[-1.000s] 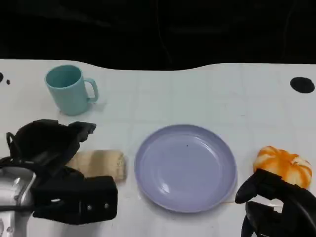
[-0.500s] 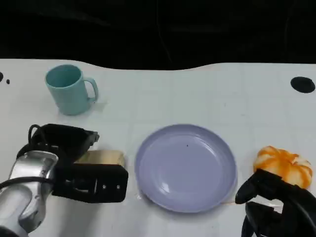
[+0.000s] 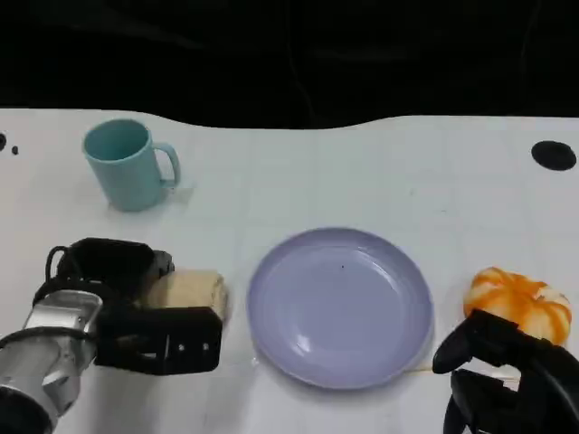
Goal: Grasp the towel on the left side of the plate with the left hand and place it into the plate.
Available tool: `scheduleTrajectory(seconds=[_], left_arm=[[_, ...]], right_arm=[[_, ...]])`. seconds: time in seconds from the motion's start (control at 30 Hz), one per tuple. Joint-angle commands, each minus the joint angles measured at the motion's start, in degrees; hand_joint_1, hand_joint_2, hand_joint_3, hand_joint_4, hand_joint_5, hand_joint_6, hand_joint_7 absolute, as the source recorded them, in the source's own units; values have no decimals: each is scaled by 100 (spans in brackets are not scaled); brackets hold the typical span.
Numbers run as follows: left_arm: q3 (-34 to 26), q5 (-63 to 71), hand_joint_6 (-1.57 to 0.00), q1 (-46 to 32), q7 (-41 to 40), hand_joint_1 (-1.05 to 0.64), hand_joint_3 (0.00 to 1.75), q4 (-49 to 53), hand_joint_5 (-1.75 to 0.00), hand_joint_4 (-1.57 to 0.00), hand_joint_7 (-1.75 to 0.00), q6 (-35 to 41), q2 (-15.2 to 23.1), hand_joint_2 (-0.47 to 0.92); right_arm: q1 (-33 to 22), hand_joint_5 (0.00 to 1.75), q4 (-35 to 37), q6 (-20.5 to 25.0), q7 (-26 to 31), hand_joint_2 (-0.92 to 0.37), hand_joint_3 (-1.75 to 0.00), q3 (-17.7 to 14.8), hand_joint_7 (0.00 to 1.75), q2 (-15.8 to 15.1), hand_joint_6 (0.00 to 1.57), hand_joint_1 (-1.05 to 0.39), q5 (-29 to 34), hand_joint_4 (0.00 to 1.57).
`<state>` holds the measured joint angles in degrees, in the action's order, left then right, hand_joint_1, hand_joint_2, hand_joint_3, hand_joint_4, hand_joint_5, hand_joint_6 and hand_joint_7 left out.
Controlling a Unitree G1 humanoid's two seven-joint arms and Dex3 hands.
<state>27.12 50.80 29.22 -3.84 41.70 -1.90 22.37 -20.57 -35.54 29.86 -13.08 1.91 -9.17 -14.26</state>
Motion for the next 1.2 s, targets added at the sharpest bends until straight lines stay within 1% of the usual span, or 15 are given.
scheduleTrajectory(seconds=[0.03, 0.07, 0.1, 0.2, 0.23, 0.57, 0.6, 0.63, 0.67, 0.77, 0.87, 0.93, 0.97, 1.03, 1.2], left_arm=[[-17, -138, -122, -279, -1663, -27, 12, 575, -160, -85, -13, -758, 34, 92], [-38, -159, -113, -328, -2130, -25, 16, 667, -167, -85, -50, -925, 35, 92], [-41, -162, -93, -359, -2522, -24, 18, 765, -171, -85, -96, -1038, 30, 92], [36, -118, -64, -363, -3141, -22, 26, 974, -174, -82, -160, -1144, 33, 92], [71, -101, -60, -346, -3216, -22, 26, 1014, -174, -80, -167, -1139, 39, 92], [-149, -389, -62, -453, -2956, -23, 23, 220, -175, -79, -162, -506, 10, 88], [-205, -434, -63, -471, -2900, -23, 24, 93, -175, -80, -158, -400, -13, 88], [-243, -468, -69, -484, -2834, -24, 25, -66, -175, -81, -138, -312, -28, 87], [-261, -490, -69, -499, -2717, -23, 26, -267, -175, -83, -141, -230, -35, 86], [-273, -484, -60, -530, -2466, -22, 32, -892, -175, -84, -167, -90, -111, 81], [-303, -519, -59, -494, -2159, -22, 34, -1392, -175, -85, -174, 33, -249, 76], [-310, -549, -58, -441, -1990, -20, 64, -1612, -175, -86, -174, 8, -326, 60], [-279, -540, -58, -374, -1864, -20, 72, -1725, -175, -87, -175, 14, -392, 57], [-238, -519, -59, -276, -1657, -23, 81, -1855, -175, -88, -175, 61, -526, 57], [-71, -529, -65, -41, -1122, -24, 87, -1953, -175, -92, -170, 90, -919, 54]], right_arm=[[14, 175, -74, 10, -5, -76, -100, -55, 163, -75, 47, -9, -49, 64], [18, 175, -67, 21, -19, -76, -100, -60, 163, -79, 47, -9, -65, 64], [20, 175, -53, 24, -26, -76, -100, -66, 163, -86, 47, -9, -66, 64], [10, 175, -3, 21, -50, -76, -101, -95, 163, -97, 47, -6, -85, 64], [4, 175, 22, -3, -66, -75, -101, -108, 163, -99, 47, -5, -94, 64], [48, 175, 109, 12, -63, -70, -106, -128, 163, -94, 51, -7, -132, 67], [50, 175, 111, 9, -61, -70, -107, -119, 163, -97, 51, -7, -121, 68], [53, 175, 110, 19, -61, -69, -108, -117, 163, -95, 52, -8, -124, 68], [63, 175, 95, 61, -53, -69, -109, -119, 163, -94, 52, -9, -134, 69], [87, 175, 80, 103, -52, -68, -111, -105, 162, -101, 53, -8, -133, 69], [98, 175, 66, 116, -26, -68, -112, -88, 162, -79, 52, -7, -128, 69], [96, 175, 43, 150, -2, -67, -112, -86, 163, -69, 52, -6, -141, 70], [89, 175, 34, 143, -4, -67, -113, -76, 163, -86, 52, -6, -128, 70], [79, 175, 26, 127, -26, -69, -113, -75, 163, -115, 51, -5, -127, 68], [85, 175, 76, 122, -117, -70, -112, -162, 163, -159, 49, -5, -234, 66]])
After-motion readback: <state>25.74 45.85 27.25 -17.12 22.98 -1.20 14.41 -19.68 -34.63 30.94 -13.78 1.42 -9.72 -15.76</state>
